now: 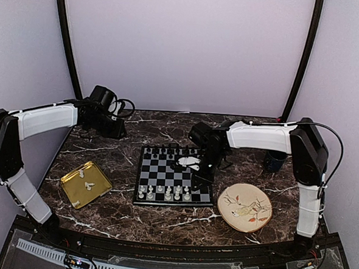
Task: Set up the chess pieces on the board
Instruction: Place the pawn at g2.
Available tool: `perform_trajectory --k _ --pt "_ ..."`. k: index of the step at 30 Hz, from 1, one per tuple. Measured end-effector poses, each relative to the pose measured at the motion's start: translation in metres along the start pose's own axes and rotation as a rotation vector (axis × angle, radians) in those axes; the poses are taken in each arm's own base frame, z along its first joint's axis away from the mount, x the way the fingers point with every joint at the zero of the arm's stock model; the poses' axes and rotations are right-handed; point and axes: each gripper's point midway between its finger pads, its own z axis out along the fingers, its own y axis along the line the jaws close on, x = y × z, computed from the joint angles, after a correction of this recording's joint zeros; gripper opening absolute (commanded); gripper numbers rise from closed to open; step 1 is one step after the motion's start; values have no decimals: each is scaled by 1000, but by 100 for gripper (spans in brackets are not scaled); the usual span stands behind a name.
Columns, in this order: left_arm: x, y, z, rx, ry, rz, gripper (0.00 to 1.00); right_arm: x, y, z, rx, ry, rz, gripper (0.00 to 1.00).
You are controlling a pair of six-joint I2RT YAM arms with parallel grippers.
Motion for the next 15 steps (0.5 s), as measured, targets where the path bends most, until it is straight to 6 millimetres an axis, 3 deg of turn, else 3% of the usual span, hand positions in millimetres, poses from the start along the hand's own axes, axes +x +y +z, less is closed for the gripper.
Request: perform_trajectory --k 6,10,15 --pt "2 1 1 -6 7 -2 26 0 0 0 1 1 1 23" --pt "1 7 0 -31 11 -13 26 1 -1 -3 -5 1 5 30" --pt "0 22 -3 -91 9 -37 31 -8 -3 -26 -19 -54 -1 36"
